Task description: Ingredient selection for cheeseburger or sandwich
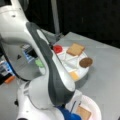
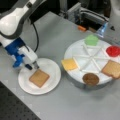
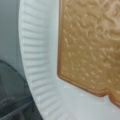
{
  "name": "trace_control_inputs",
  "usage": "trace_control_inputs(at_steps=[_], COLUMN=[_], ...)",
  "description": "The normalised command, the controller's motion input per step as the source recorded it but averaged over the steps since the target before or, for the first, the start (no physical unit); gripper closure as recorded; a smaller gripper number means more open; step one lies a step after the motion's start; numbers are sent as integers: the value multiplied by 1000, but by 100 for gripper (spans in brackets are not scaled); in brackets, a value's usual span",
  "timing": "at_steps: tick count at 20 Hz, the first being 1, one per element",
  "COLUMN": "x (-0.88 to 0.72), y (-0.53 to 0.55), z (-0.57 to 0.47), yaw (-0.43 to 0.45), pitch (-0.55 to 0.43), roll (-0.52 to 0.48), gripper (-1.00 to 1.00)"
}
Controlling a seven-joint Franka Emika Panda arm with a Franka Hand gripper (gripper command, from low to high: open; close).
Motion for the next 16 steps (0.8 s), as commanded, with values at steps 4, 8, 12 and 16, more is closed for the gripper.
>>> trace_control_inputs(at_steps=[4,8,12,16], x=[-45,-72,-171,-305], y=[-40,59,316,656], z=[18,59,201,296], yaw=[17,-104,-189,-166], pitch=[-114,-26,8,-26], roll=[66,-350,-667,-831], gripper=[-100,-100,-100,-100])
